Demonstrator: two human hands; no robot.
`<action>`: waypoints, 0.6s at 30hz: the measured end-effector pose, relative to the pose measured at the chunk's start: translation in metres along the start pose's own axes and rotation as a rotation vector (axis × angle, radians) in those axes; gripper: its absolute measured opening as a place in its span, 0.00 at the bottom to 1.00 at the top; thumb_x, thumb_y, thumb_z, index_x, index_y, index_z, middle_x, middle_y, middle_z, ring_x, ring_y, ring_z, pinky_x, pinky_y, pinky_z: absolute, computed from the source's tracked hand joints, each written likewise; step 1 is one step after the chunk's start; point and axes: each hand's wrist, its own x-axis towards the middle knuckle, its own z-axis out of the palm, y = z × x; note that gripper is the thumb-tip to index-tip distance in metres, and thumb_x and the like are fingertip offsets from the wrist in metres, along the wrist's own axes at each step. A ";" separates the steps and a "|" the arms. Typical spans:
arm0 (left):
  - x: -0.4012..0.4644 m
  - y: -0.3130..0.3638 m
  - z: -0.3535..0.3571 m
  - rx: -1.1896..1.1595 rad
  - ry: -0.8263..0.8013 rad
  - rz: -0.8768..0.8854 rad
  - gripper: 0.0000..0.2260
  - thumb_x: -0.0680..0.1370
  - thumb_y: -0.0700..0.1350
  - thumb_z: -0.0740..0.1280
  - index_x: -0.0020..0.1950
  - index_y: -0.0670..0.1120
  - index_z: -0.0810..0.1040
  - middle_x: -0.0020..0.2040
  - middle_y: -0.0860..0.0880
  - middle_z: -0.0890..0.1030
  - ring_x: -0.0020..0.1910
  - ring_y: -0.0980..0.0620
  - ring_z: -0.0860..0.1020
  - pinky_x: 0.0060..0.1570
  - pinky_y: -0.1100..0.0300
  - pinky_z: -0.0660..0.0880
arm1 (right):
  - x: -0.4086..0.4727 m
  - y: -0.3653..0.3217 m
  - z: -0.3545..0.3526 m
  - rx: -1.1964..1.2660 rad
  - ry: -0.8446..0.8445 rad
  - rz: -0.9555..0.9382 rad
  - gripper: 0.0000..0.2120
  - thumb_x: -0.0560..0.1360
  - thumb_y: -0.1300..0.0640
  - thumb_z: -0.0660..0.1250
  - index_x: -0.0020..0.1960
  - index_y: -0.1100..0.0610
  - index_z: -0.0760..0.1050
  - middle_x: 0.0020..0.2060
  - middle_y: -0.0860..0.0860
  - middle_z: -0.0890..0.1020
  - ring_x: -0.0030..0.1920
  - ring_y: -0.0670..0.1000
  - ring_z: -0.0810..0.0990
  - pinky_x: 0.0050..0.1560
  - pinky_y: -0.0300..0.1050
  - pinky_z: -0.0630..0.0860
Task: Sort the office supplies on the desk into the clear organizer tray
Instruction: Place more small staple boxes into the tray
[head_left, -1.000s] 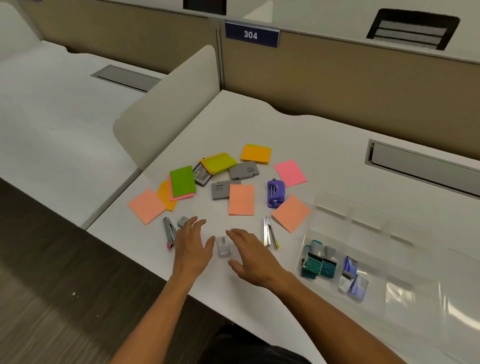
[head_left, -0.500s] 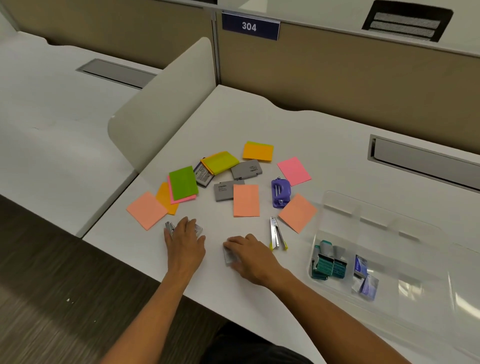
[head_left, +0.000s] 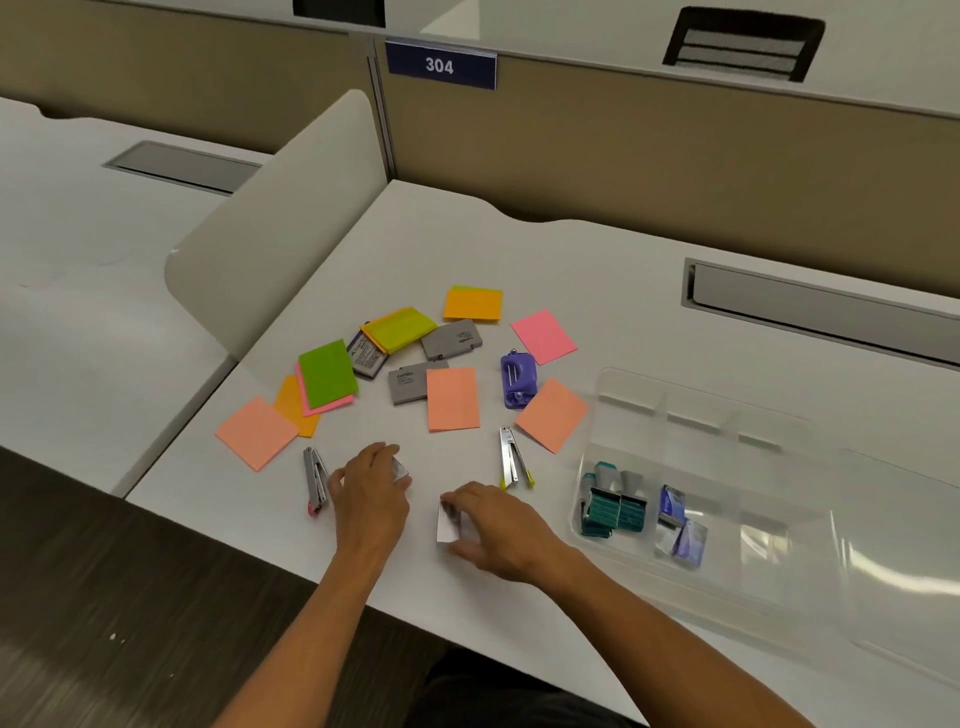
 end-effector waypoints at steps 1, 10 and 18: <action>-0.002 0.007 0.000 -0.034 0.003 0.014 0.18 0.76 0.44 0.70 0.65 0.47 0.74 0.66 0.47 0.76 0.65 0.46 0.73 0.66 0.46 0.66 | -0.005 0.001 -0.003 0.011 0.029 -0.002 0.27 0.75 0.45 0.68 0.71 0.49 0.67 0.66 0.48 0.74 0.63 0.51 0.73 0.61 0.48 0.74; -0.026 0.077 0.001 -0.299 0.016 0.103 0.23 0.76 0.45 0.70 0.70 0.46 0.70 0.66 0.45 0.75 0.65 0.46 0.74 0.61 0.55 0.73 | -0.053 0.033 -0.026 0.108 0.226 0.101 0.32 0.72 0.37 0.66 0.72 0.46 0.64 0.65 0.45 0.70 0.59 0.48 0.75 0.55 0.41 0.74; -0.044 0.133 0.008 -0.384 -0.033 0.239 0.23 0.74 0.43 0.72 0.68 0.44 0.71 0.64 0.46 0.77 0.63 0.48 0.75 0.61 0.60 0.71 | -0.116 0.072 -0.051 0.233 0.426 0.196 0.32 0.73 0.36 0.65 0.73 0.46 0.64 0.65 0.42 0.68 0.58 0.41 0.70 0.58 0.35 0.72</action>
